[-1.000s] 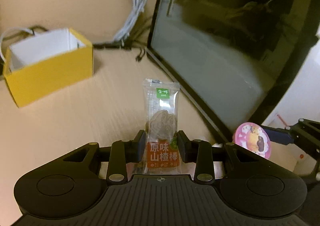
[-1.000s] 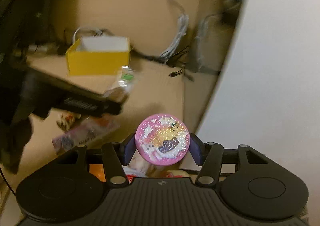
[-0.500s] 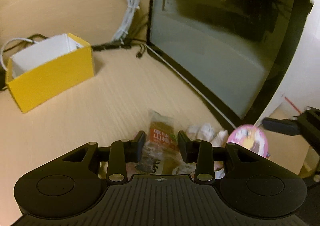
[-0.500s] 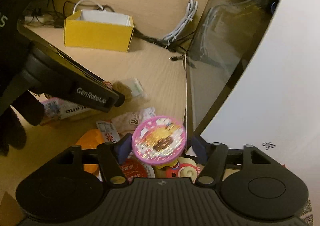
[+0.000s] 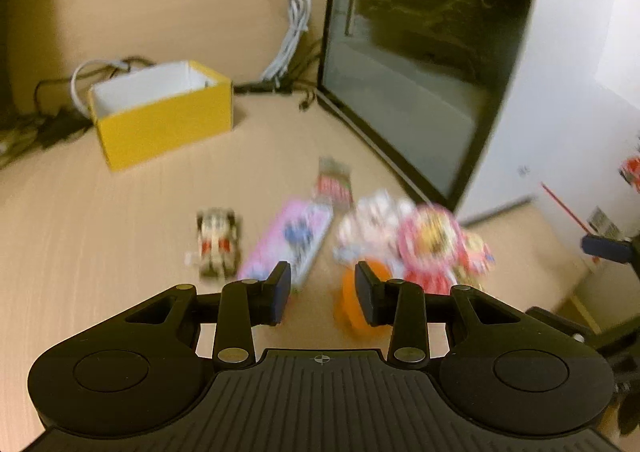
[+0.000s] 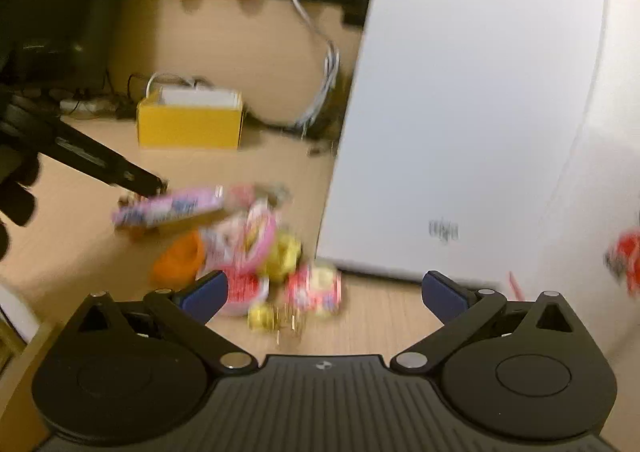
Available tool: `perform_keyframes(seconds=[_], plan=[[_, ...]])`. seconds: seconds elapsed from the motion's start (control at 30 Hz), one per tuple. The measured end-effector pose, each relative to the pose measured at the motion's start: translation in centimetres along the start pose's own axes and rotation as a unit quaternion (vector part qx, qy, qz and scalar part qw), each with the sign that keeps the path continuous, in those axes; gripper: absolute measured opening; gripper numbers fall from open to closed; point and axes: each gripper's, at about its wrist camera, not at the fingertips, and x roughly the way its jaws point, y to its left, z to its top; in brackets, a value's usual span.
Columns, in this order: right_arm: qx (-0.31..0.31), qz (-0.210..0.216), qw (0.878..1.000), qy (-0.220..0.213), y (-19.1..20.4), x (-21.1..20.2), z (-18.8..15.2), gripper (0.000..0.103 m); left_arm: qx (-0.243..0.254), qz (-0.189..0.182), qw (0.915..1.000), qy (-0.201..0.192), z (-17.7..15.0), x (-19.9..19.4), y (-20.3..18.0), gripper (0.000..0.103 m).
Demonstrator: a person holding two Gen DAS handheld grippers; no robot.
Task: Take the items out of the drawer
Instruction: 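Release both items on the desktop and move both tools back to the drawer, then grasp the pink cat figure with the right tool while the left tool grasps the orange squishy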
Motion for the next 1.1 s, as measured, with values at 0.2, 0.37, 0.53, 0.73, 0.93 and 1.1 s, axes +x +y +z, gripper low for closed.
perform_keyframes(seconds=[0.2, 0.37, 0.53, 0.73, 0.93, 1.1], plan=[[-0.022, 0.075, 0.995, 0.064, -1.0, -0.5, -2.9, 0.103, 0.025, -0.014, 0.998, 0.057, -4.4, -2.1, -2.3, 0.04], [-0.079, 0.128, 0.984, 0.1, 0.8, 0.0, -5.8, 0.103, 0.058, -0.032, 0.9874, 0.143, -9.0, -1.7, -5.4, 0.04], [-0.123, 0.172, 0.967, 0.144, 3.2, 1.6, -8.0, 0.103, 0.048, -0.022, 0.9838, 0.171, -11.1, -2.0, -5.8, 0.04], [-0.179, 0.227, 0.94, 0.18, 7.5, 4.4, -8.6, 0.095, 0.036, -0.002, 0.9854, 0.167, -11.1, -3.2, -4.5, 0.04], [-0.206, 0.293, 0.916, 0.179, 12.2, 4.7, -7.6, 0.085, 0.019, 0.046, 0.9873, 0.151, -10.2, -3.9, -2.8, 0.04], [-0.218, 0.317, 0.9, 0.206, 15.2, 6.2, -8.8, 0.081, 0.007, 0.05, 0.9881, 0.145, -9.7, -3.8, -1.7, 0.038]])
